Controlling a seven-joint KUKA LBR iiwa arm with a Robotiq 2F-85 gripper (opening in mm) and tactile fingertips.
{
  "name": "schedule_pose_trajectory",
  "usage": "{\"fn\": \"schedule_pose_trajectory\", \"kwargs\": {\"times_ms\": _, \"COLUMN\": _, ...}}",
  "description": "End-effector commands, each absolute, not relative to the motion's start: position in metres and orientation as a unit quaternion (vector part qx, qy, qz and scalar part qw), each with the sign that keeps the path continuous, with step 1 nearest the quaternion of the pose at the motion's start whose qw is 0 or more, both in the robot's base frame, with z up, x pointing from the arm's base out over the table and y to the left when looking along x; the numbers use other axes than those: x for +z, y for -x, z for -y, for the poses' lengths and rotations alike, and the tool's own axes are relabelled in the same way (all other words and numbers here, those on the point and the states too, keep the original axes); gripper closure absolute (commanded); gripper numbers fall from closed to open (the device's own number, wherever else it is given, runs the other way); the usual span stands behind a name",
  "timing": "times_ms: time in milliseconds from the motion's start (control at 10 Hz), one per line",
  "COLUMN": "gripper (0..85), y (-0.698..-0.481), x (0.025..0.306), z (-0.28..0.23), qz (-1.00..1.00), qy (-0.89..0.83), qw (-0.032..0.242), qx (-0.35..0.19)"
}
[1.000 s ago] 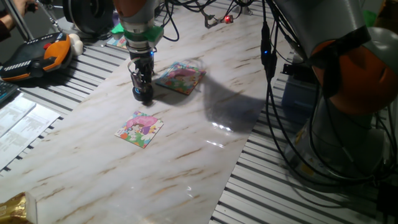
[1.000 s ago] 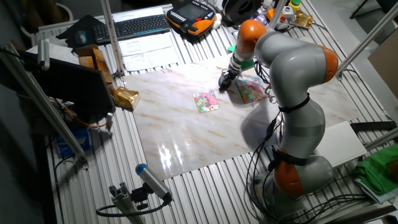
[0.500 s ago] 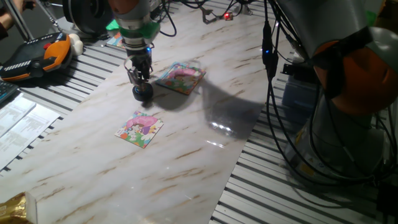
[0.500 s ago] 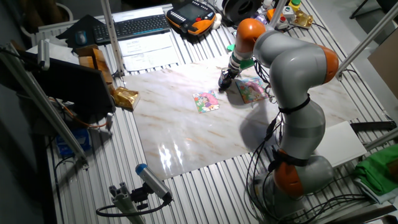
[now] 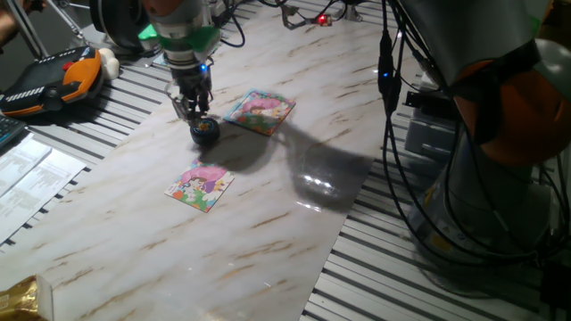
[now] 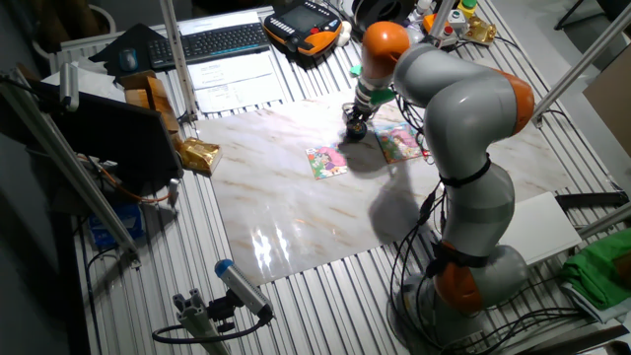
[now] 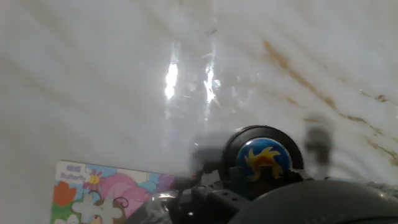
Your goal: Assemble one piece of a puzzle
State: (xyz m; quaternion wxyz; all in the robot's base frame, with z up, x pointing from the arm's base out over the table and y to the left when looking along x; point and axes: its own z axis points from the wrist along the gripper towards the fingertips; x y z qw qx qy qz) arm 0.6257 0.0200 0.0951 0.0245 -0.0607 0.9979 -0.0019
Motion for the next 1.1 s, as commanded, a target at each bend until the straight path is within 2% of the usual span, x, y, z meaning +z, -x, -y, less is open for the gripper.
{"fn": "schedule_pose_trajectory", "kwargs": {"times_ms": 0, "gripper": 36.3, "y": -0.622, "x": 0.096, "z": -0.027, "qz": -0.998, "qy": 0.056, "qw": 0.025, "qx": -0.002}}
{"fn": "schedule_pose_trajectory", "kwargs": {"times_ms": 1000, "gripper": 37.0, "y": -0.587, "x": 0.089, "z": -0.076, "qz": -0.998, "qy": 0.038, "qw": 0.038, "qx": -0.014}}
